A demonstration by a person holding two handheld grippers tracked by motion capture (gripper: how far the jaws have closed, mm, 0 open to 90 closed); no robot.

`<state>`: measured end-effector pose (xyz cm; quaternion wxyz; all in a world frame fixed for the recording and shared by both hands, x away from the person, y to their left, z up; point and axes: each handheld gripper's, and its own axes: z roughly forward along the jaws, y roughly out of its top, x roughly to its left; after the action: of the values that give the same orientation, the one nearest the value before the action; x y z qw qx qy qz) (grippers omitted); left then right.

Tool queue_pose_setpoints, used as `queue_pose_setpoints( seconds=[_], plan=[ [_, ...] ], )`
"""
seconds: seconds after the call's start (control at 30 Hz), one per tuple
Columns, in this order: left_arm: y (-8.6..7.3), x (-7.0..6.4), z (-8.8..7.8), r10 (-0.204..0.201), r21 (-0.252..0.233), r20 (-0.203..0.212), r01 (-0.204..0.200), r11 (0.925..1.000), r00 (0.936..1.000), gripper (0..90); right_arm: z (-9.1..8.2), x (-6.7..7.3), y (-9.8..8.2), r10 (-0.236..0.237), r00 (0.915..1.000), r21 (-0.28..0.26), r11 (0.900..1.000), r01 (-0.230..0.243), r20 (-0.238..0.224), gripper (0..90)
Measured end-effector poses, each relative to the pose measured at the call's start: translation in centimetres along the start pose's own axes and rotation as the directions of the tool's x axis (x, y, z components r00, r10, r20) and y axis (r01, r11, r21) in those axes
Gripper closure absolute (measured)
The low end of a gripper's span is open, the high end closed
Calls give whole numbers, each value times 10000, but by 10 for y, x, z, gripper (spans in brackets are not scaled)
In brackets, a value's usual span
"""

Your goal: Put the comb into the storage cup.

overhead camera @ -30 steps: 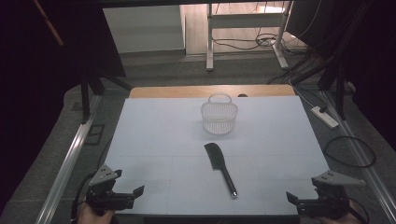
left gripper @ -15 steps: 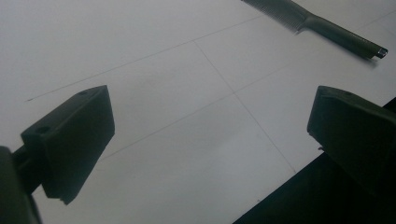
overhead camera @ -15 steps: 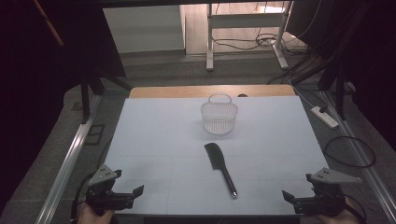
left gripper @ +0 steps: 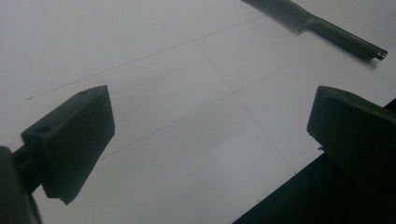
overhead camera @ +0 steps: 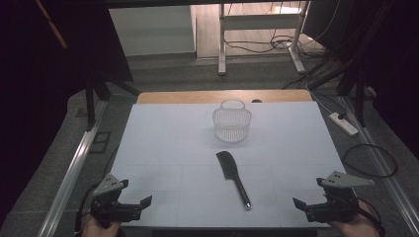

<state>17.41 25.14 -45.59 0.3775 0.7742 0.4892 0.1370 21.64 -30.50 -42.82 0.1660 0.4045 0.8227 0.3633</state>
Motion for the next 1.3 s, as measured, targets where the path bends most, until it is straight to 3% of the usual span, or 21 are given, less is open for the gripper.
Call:
queue_pose_setpoints(
  seconds=[0.17, 0.3, 0.5, 0.77, 1.3],
  plan=[
    [0, 1, 0, -68, -30, 22, 68, 10000, 10000, 19, 2, 0, 3, -104, 9999, -53, 9999, 104, -33, 0],
    [0, 1, 0, -100, -37, 17, 101, 9999, 9999, 19, 4, -2, 9, 111, 9992, -190, 9997, -119, -381, 0],
    [0, 1, 0, -102, -18, 27, 102, 9999, 9999, 19, 7, -3, 14, 108, 9987, -262, 9996, -121, -500, 0],
    [0, 1, 0, -143, -36, 60, 144, 9999, 9999, 19, 15, 3, 23, -338, 9969, -151, 9993, 328, -713, 0],
    [0, 1, 0, -159, -59, 48, 159, 9999, 9999, 19, 27, 9, 31, -354, 9934, 9, 9994, 358, -1088, 0]
  ],
)
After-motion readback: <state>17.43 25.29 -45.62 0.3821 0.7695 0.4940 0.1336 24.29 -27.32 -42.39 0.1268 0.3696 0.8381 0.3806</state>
